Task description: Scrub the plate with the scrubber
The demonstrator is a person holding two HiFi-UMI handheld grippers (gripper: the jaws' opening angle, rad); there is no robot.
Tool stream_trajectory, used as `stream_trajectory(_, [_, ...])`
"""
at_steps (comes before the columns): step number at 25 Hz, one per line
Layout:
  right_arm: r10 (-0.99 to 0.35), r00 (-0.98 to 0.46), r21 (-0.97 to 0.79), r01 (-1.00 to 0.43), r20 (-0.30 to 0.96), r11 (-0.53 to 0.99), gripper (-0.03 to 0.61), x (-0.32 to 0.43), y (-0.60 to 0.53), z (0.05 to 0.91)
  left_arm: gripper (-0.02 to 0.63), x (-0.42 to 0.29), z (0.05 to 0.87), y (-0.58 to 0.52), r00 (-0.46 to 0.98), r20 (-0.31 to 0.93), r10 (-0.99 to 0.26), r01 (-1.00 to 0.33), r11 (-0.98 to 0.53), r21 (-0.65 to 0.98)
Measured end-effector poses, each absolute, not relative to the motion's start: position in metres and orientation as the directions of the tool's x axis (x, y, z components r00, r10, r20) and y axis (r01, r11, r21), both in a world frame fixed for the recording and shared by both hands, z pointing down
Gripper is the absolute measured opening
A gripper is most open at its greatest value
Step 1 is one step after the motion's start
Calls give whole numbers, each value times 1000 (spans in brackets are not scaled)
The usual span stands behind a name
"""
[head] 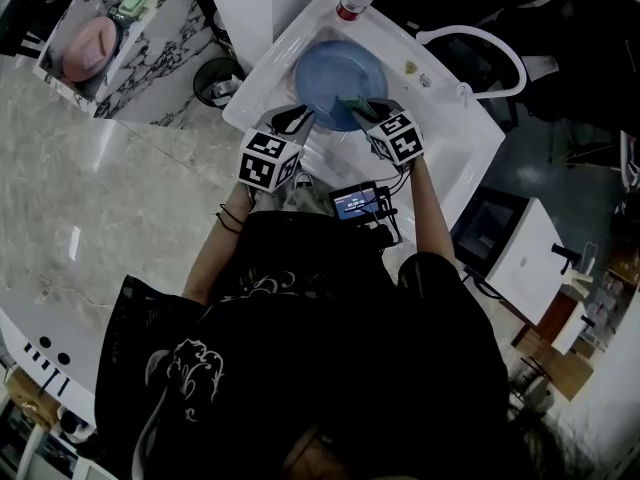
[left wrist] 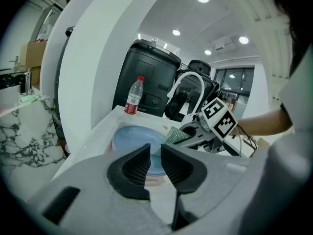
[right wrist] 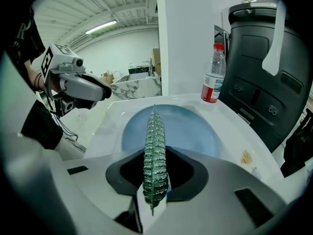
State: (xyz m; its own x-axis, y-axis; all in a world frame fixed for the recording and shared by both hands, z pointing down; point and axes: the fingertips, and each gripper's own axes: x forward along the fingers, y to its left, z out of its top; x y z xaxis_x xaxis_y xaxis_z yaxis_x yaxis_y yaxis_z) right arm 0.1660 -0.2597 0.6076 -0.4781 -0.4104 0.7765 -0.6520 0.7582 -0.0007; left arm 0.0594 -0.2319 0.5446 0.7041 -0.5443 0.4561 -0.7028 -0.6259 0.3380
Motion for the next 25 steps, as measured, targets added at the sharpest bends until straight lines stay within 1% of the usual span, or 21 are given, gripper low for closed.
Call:
stream_trajectory(8, [-401, -520, -25, -633, 755, 774, 91, 130, -237, 600, 61, 48, 540, -226, 708, 447, -546, -698, -636, 329])
stream_trajectory(15, [-428, -503, -10, -657, 751, 754, 91, 118, -238, 598, 61, 28, 533, -220, 703, 439, -560, -704, -635, 317])
stream_trajectory(20, [-542, -475, -15, -761, 693, 648, 89, 123, -245, 575, 61, 10, 524, -214, 707, 424, -567, -701, -644, 307])
stream_trajectory(25, [-682, -465, -87, -855, 564, 512, 90, 118, -234, 530, 61, -9, 514, -206, 715, 401, -573, -693, -654, 303])
